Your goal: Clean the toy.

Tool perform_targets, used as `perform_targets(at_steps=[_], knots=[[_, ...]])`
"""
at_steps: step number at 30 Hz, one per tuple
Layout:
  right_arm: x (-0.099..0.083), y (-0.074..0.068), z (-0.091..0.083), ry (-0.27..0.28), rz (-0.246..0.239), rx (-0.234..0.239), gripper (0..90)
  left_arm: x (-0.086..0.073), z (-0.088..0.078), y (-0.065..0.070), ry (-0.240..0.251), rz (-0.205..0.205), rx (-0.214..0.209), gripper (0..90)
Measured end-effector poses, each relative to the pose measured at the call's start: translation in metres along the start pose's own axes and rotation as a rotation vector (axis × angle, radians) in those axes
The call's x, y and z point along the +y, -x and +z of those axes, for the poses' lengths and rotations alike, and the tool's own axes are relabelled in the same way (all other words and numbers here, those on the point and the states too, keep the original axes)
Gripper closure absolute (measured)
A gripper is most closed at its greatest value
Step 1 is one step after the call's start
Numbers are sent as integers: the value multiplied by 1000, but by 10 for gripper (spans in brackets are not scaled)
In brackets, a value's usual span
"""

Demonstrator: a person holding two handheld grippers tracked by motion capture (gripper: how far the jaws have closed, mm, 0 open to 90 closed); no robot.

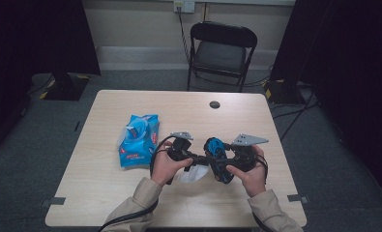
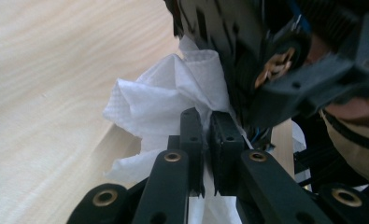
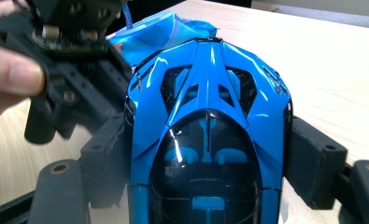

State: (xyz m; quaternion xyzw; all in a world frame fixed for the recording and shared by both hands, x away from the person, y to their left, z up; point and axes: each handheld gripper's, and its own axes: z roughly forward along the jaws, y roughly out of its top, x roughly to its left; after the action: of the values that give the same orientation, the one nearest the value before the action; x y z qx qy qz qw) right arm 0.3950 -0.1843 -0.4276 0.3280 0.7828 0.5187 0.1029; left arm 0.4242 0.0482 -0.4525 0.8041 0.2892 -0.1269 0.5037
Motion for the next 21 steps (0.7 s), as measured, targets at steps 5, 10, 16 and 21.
perform_targets(at_steps=[5, 10, 16, 21], knots=[[1, 0, 0, 2, 0, 0, 249, -8, 8, 3, -34, 13, -3, 849], [1, 0, 0, 7, 3, -3, 249, -15, 11, 5, -83, 56, 27, 848], [2, 1, -1, 7, 6, -1, 249, -17, 6, 3, -102, 84, 65, 848], [2, 1, -1, 8, 7, 2, 249, -9, -18, -6, -44, 68, 111, 847]])
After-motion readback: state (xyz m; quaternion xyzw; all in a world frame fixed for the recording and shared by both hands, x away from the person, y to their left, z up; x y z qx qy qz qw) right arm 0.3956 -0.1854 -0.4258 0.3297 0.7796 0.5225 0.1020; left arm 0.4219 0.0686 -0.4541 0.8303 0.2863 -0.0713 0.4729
